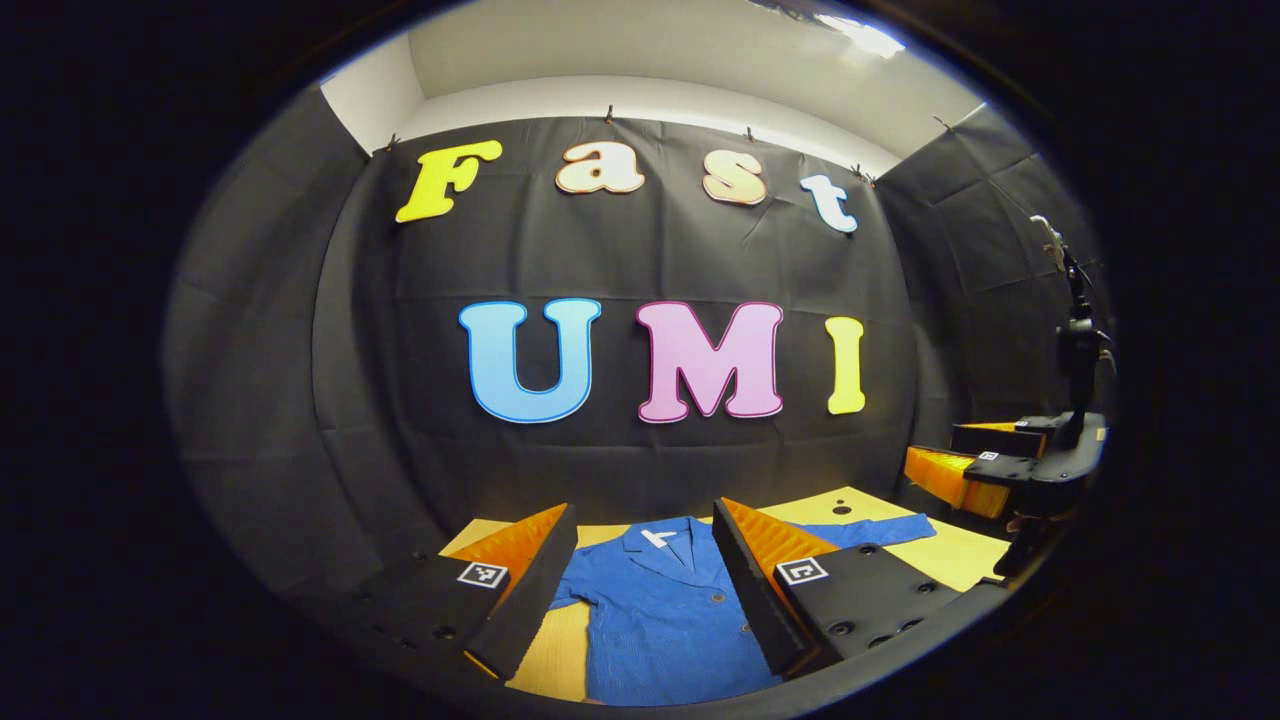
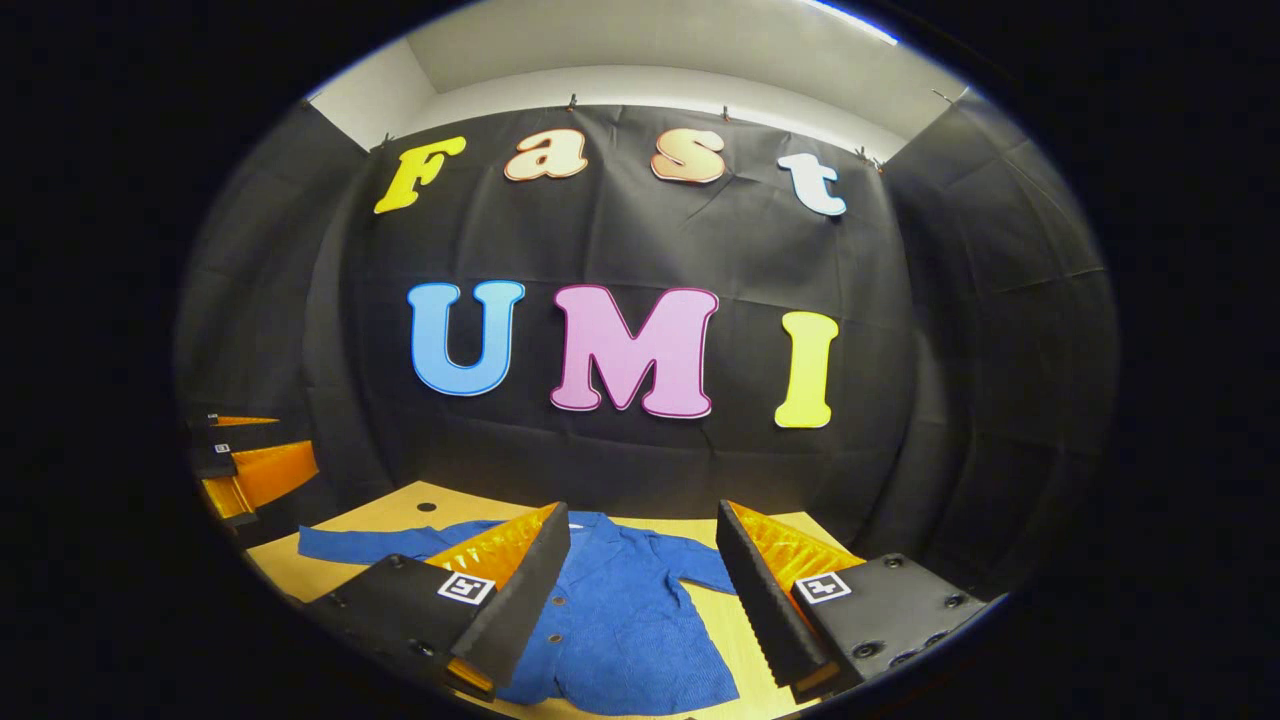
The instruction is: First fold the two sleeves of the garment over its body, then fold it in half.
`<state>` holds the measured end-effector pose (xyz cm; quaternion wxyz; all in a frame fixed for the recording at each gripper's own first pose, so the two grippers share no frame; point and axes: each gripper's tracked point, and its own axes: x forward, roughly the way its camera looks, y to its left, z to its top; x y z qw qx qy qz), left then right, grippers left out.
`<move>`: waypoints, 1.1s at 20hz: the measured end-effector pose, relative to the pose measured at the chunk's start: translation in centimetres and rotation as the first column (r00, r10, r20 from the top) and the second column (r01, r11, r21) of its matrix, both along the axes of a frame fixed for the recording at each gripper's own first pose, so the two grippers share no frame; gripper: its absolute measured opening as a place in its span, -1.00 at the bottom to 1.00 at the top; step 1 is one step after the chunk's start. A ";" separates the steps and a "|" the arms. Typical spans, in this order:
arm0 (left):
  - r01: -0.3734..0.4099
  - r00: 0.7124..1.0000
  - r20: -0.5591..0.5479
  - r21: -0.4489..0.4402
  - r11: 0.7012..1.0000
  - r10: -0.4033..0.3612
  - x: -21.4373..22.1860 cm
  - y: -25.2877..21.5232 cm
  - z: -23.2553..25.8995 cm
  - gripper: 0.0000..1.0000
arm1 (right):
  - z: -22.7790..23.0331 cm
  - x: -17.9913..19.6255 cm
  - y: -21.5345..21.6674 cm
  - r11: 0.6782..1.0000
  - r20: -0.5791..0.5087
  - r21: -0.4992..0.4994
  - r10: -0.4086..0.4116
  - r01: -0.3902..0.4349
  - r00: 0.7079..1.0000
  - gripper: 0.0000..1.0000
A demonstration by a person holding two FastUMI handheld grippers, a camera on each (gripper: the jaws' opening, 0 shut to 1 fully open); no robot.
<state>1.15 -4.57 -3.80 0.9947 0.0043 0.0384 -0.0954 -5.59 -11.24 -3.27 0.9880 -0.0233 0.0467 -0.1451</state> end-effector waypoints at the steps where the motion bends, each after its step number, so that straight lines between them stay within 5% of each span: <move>1: 0.000 1.000 -0.003 0.006 1.000 0.000 0.1 -0.1 -0.2 0.60 | -0.5 0.4 -0.4 1.000 -0.015 -0.001 -0.003 0.003 1.000 0.82; 7: -0.012 1.000 -0.028 0.039 0.999 0.013 0.9 -1.4 -0.9 0.60 | -4.2 3.3 -5.2 0.999 -0.107 0.038 -0.034 0.038 0.994 0.90; 12: -0.026 0.997 -0.076 0.078 0.997 0.032 1.9 -3.4 -2.3 0.60 | -9.9 6.0 -13.6 0.988 -0.259 0.071 -0.115 0.138 0.959 0.91; 22: 0.010 0.989 -0.150 0.094 0.996 0.004 5.5 -11.3 -4.2 0.60 | -21.6 8.3 -31.6 0.926 -0.502 0.104 -0.265 0.362 0.823 0.92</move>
